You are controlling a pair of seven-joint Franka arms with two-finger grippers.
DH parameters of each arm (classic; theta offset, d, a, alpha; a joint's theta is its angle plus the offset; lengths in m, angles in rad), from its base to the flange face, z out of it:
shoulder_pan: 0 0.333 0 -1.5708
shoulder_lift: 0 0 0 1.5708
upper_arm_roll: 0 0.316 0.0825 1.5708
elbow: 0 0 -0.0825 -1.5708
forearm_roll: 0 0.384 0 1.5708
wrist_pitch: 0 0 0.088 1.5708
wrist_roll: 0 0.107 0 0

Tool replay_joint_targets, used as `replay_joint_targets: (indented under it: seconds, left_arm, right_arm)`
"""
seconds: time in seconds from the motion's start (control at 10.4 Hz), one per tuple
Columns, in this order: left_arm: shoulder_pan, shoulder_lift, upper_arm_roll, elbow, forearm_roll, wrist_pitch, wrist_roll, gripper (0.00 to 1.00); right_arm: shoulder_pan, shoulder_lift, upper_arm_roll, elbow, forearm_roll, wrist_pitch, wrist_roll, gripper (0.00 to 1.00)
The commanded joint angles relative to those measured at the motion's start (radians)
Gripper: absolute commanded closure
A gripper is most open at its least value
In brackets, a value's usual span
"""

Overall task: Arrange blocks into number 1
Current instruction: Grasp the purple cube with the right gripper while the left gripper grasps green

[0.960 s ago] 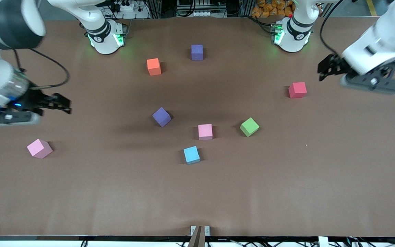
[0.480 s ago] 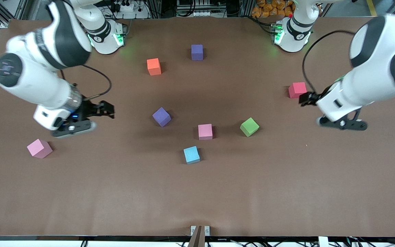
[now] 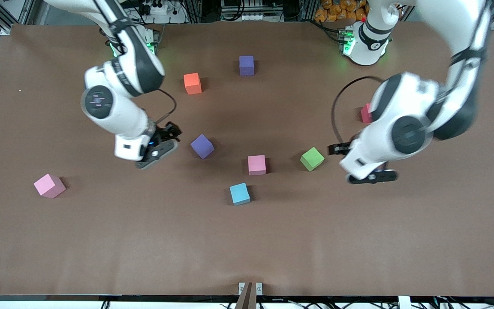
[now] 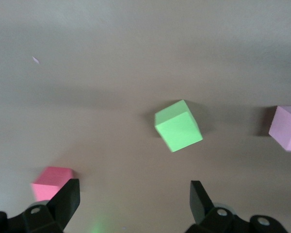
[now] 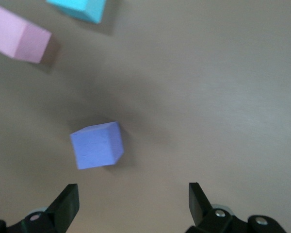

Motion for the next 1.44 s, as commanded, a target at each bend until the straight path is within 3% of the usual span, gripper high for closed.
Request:
replay_joint_targets:
  seconds: [0.0,0.29,0.48,0.77,1.34]
  left_arm:
    - [-0.044,0.076,0.005,-0.030,0.019,0.122,-0.258,0.00]
    - [-0.038,0.068,0.005,-0.211,0.020,0.373,-0.409,0.00]
    - [-0.027,0.052,0.005,-0.272,0.020,0.427,-0.450,0.00]
    - [-0.022,0.034,0.005,-0.331,0.019,0.452,-0.494,0.00]
    - [-0.055,0.081,0.006,-0.337,0.020,0.541,-0.583,0.00]
  right_arm:
    - [0.041,-0.003,0.001,-0.081,0.016,0.080,-0.015,0.00]
    - [0.052,0.026,0.006,-0.166,0.075,0.183,-0.014,0.00]
    - [0.078,0.078,0.006,-0.165,0.086,0.235,-0.014,0.00]
    - [0.079,0.119,0.008,-0.162,0.089,0.266,-0.012,0.00]
    - [0.122,0.165,0.008,-0.136,0.094,0.315,-0.004,0.00]
